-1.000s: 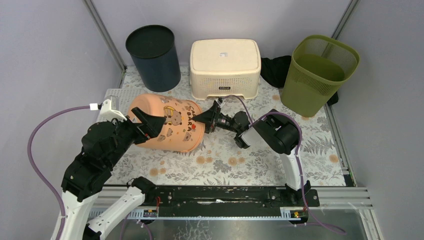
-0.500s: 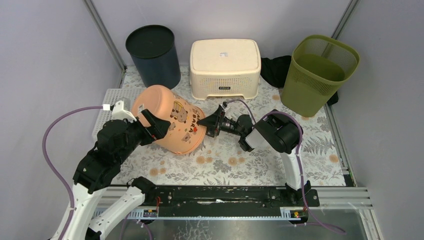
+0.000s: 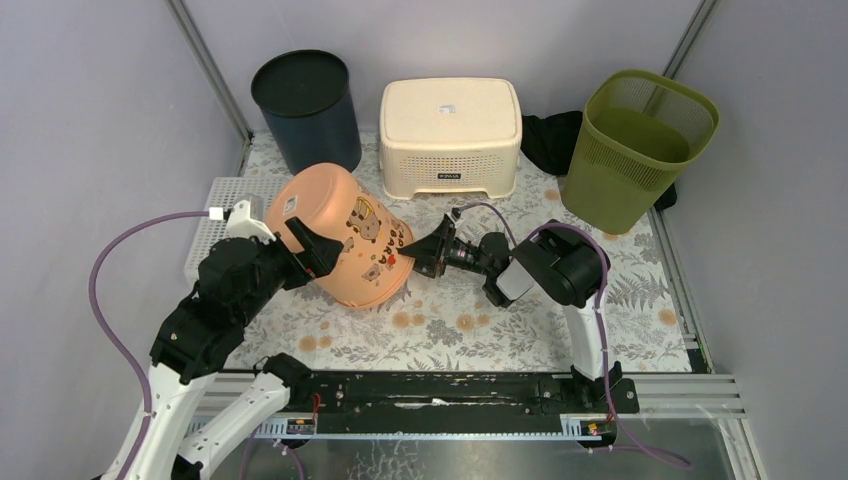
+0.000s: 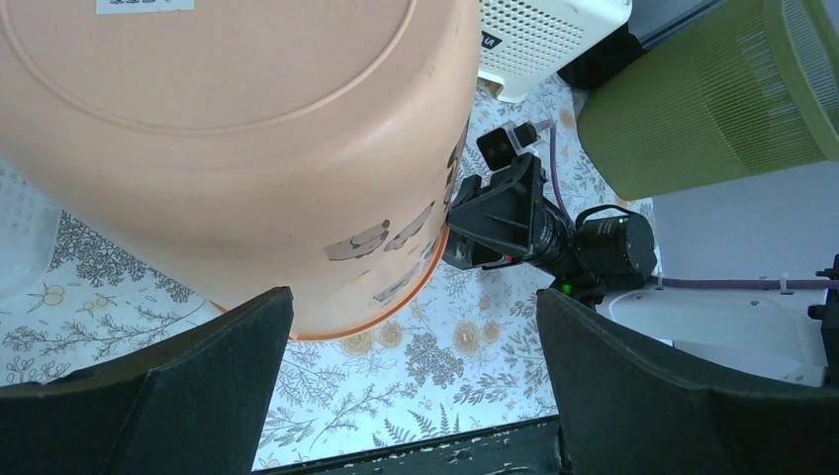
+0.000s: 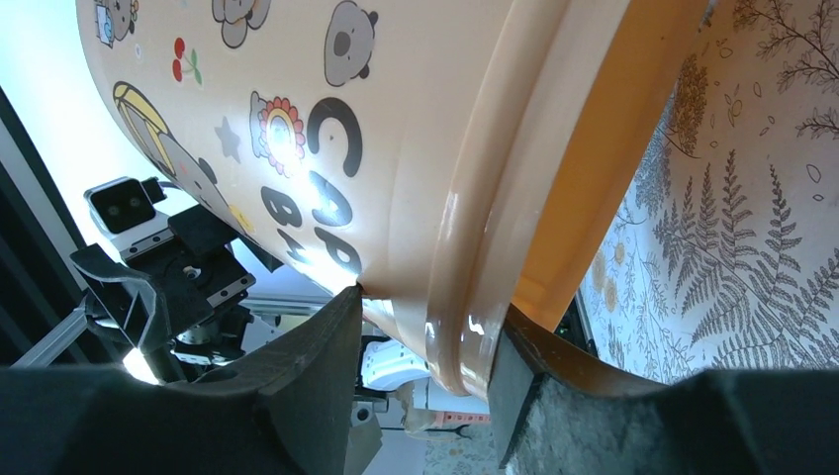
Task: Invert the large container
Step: Turn the container upside down at the center of the board.
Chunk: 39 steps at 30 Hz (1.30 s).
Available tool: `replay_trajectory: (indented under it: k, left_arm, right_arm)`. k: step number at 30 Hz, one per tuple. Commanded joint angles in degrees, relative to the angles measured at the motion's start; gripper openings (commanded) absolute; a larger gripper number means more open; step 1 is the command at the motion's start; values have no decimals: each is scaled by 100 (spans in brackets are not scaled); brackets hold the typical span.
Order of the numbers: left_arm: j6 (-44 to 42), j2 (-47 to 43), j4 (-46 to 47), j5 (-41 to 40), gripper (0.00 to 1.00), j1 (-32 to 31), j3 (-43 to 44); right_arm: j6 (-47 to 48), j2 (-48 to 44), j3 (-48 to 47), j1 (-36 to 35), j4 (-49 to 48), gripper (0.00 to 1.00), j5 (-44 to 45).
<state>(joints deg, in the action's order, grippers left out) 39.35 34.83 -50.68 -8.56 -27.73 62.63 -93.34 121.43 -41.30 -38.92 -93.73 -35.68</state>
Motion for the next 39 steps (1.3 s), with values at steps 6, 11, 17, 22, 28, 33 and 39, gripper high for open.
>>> replay_trajectory:
  k: [6, 11, 17, 22, 28, 33, 39]
  left_arm:
    - [37, 63, 427, 24, 100, -22, -15]
    - [29, 96, 441, 39, 100, -21, -2]
    - [10, 129, 451, 54, 100, -23, 25]
    - [13, 145, 466, 62, 100, -22, 28]
    - [11, 180, 492, 78, 100, -22, 30]
    - [11, 191, 535, 90, 100, -22, -8]
    - [20, 172, 548, 91, 100, -22, -93]
  right_arm:
    - [202, -177, 203, 101, -417, 45, -322]
    - [231, -162, 309, 151, -411, 43, -343]
    - [255, -161, 382, 190, -412, 38, -385]
    - [289, -151, 482, 241, -417, 38, -422]
    - [336, -146, 576, 304, -417, 34, -468]
    - [350, -115, 623, 354, -412, 28, -490]
    - [393, -59, 673, 366, -409, 26, -500]
